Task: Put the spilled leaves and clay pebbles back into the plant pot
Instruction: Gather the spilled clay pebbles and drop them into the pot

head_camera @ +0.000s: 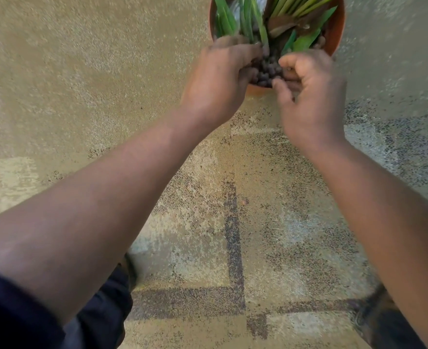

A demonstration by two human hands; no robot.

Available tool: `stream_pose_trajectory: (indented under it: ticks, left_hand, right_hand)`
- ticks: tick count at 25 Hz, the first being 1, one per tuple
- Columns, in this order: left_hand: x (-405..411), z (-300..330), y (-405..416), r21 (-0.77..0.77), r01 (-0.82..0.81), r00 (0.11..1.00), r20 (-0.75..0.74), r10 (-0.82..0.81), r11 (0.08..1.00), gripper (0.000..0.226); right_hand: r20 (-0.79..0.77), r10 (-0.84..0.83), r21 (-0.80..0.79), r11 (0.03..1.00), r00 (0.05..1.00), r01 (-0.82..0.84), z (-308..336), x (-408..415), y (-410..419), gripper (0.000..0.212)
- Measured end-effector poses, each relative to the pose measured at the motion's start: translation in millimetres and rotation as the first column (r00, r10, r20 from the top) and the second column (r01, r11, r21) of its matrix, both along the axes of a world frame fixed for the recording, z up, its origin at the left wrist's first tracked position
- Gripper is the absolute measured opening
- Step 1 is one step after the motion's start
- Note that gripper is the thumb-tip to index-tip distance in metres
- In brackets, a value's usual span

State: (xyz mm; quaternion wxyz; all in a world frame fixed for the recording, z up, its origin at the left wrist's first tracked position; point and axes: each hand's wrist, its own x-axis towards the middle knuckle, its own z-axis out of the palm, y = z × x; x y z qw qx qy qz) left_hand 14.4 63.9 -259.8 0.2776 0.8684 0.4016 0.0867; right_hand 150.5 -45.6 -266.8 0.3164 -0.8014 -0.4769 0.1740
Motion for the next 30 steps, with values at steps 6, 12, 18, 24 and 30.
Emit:
stream_pose_trajectory:
  ticks: [6, 12, 18, 24, 30]
  left_hand:
    - [-27, -25, -48, 0.179, -0.042, 0.989, 0.147, 0.016, 0.983, 0.045]
    - [-125, -85, -101, -0.245, -0.145, 0.835, -0.550, -0.015, 0.959, 0.122]
    - [-158, -102, -114, -0.317, -0.109, 0.765, -0.632, -0.124, 0.942, 0.129]
    - [-152, -99, -109, -0.258, -0.115, 0.752, -0.653, -0.085, 0.959, 0.134]
    - [-127, -101, -108, -0.317, -0.195, 0.734, -0.675, -0.076, 0.928, 0.144]
  right_hand:
    - [-0.141, -0.055, -0.163, 0.986, 0.989, 0.031, -24, -49, -66, 0.019]
    - [-0.378, 0.035, -0.717, 0.621, 0.925, -0.316, -60, -93, -141, 0.022]
    - [-0.252, 0.160, -0.756, 0.582, 0.954, -0.298, -80, -111, -144, 0.012]
    - [-0.243, -0.076, -0.718, 0.685, 0.967, -0.127, -78, -95, -126, 0.017]
    - [-0.258, -0.498, -0.511, 0.798, 0.828, 0.321, -79, -47, -77, 0.014]
